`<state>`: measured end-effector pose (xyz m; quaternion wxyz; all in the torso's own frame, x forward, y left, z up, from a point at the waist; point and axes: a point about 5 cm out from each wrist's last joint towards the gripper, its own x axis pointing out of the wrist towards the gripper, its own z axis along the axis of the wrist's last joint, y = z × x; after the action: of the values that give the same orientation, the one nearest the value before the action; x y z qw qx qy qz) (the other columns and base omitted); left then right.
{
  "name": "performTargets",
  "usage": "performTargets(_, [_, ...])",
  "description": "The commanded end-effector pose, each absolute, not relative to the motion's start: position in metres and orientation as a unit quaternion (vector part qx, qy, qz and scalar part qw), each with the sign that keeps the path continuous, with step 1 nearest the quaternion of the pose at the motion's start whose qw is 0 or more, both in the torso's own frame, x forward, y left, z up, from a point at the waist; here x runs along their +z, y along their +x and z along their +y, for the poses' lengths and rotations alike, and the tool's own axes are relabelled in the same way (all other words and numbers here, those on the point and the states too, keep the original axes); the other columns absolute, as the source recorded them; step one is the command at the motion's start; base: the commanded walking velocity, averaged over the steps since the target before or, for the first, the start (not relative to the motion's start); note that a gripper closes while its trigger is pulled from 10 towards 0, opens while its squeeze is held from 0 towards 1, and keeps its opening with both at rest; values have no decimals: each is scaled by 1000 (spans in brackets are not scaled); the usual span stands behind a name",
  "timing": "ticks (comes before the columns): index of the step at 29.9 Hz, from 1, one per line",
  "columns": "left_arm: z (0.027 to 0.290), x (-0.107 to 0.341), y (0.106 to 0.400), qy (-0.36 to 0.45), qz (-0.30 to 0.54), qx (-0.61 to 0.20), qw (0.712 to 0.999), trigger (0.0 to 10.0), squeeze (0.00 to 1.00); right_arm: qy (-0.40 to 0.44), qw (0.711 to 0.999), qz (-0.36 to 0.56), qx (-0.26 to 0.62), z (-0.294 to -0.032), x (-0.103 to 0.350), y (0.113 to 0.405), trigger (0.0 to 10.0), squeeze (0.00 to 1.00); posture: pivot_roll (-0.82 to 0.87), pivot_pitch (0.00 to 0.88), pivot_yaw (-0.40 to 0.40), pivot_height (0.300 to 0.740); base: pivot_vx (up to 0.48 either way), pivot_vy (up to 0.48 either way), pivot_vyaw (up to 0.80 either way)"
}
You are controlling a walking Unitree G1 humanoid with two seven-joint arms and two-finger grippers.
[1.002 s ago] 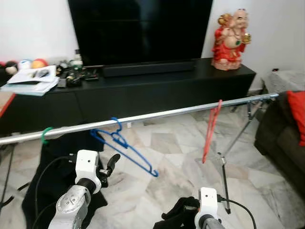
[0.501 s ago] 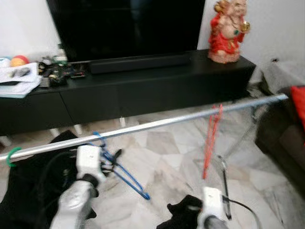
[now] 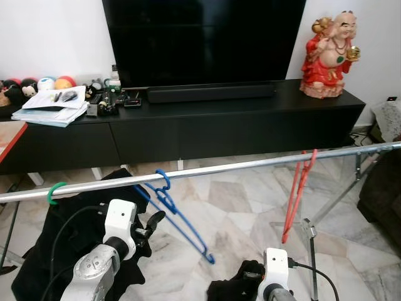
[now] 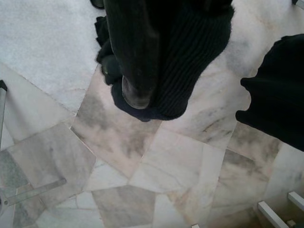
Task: Hang hanger
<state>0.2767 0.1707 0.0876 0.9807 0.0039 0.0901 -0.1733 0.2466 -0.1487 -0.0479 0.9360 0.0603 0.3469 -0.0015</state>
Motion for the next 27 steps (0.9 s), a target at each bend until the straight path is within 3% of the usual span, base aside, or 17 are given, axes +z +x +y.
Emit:
performTargets(1, [166,94,279,16,88,-198,976,10000,0,60,938,342,-1,-148,-46,249,10000,0,202,0,22,740,0,0,0])
performTargets(27, [163,95,325,136,160,-82,974,10000,0,58,936,348,2,-146,-48,247,10000,0,195,0,29,740,0,0,0])
